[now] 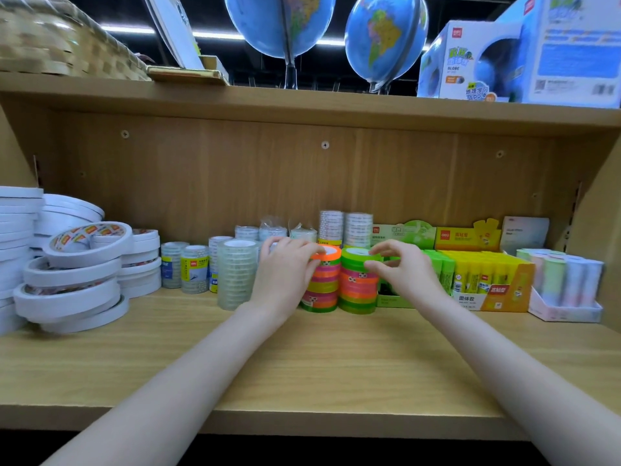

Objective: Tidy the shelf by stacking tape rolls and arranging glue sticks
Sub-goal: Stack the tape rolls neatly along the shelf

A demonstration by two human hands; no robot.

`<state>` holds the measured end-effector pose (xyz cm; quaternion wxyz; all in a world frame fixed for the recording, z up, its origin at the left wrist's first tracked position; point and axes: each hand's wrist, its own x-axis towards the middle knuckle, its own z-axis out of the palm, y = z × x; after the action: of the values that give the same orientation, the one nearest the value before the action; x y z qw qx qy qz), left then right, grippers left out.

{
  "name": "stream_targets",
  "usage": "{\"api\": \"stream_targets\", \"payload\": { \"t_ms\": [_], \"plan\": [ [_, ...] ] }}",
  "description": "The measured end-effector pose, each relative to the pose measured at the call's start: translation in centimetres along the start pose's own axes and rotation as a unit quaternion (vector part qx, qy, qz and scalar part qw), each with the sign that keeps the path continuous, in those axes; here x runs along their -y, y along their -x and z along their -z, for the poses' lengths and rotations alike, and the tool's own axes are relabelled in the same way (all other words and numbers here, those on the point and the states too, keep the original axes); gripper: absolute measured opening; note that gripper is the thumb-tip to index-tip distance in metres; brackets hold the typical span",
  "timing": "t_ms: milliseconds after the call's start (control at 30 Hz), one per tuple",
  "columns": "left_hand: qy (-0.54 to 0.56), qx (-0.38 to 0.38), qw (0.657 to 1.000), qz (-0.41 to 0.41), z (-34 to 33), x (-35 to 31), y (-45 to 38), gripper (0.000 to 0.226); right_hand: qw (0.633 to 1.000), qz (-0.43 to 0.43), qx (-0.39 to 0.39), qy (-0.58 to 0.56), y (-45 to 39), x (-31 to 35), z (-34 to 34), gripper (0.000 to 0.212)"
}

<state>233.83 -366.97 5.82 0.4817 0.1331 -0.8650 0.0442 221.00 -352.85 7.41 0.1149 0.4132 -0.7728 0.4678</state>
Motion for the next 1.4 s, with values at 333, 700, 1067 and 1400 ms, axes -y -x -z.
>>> {"api": "stream_targets", "payload": {
  "t_ms": [333,700,1067,1400],
  "plan": [
    [0.045,0.117,0.992,-0.022,0.3,1.2,-2.1,0.023,0.998,0.006,0.061,-0.008,-1.1,-0.5,1.1,0.013],
    [0.103,0.263,0.959,-0.013,1.2,2.7,-4.9,0.020,0.993,0.001,0.114,0.040,-1.9,-0.3,1.5,0.039],
    [-0.104,0.241,0.962,-0.071,0.7,1.8,-4.3,0.046,0.992,0.039,0.105,0.057,-1.6,-0.5,0.8,0.040],
    [-0.160,0.188,0.960,-0.130,0.5,1.5,-1.9,0.059,0.965,0.125,0.161,0.165,-0.3,-1.0,0.0,0.076]
  ]
}}
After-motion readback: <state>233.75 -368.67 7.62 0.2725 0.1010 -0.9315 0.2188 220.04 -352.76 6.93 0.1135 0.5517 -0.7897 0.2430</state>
